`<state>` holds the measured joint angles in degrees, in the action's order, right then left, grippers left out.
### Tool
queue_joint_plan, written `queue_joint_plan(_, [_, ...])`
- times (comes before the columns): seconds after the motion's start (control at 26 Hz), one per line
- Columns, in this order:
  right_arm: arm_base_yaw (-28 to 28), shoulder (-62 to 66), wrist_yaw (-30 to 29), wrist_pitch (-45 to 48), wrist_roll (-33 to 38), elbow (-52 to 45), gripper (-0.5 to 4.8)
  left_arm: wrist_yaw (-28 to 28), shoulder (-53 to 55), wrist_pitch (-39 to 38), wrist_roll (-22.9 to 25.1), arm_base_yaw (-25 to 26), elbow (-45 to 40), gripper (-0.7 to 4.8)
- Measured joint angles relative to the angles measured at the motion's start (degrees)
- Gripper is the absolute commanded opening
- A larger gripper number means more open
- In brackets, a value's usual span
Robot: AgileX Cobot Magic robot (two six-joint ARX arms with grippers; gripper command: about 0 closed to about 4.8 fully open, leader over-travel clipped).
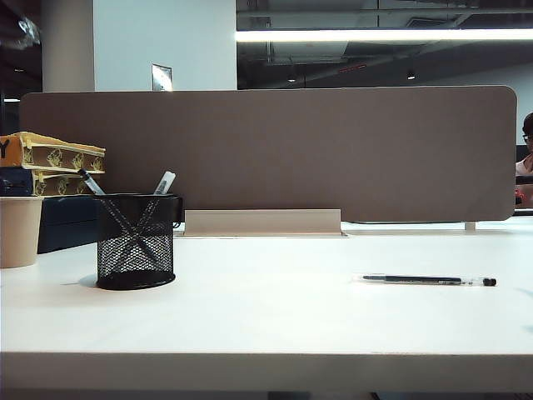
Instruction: Pick up one pen and put it in the pen container.
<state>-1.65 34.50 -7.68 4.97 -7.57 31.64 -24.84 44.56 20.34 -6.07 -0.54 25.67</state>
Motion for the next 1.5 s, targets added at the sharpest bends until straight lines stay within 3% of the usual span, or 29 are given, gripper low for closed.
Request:
queue_joint_plan(0.69, [-0.15,13.88,-3.37,-7.52,-3.32,8.24,1.49,-2.14,8.83,-0.02,8.68,-4.61,0.31,0.72])
queue_joint_plan(1.0, [-0.44,17.99,-8.44,-13.46,-3.69,8.2,1.49,-4.04,12.33,0.55,9.05,-5.4,0.28,0.85])
queue_joint_plan(1.23, [-0.83,18.14,-8.68,-13.44,-4.59,8.2,1.49,-6.1,13.77,0.85,9.05,-5.88,0.31,0.85])
queue_joint_plan(1.5, [-3.76,18.14,-8.83,-13.44,-4.57,8.22,1.49,-6.73,13.77,0.85,9.09,-10.47,0.31,0.85])
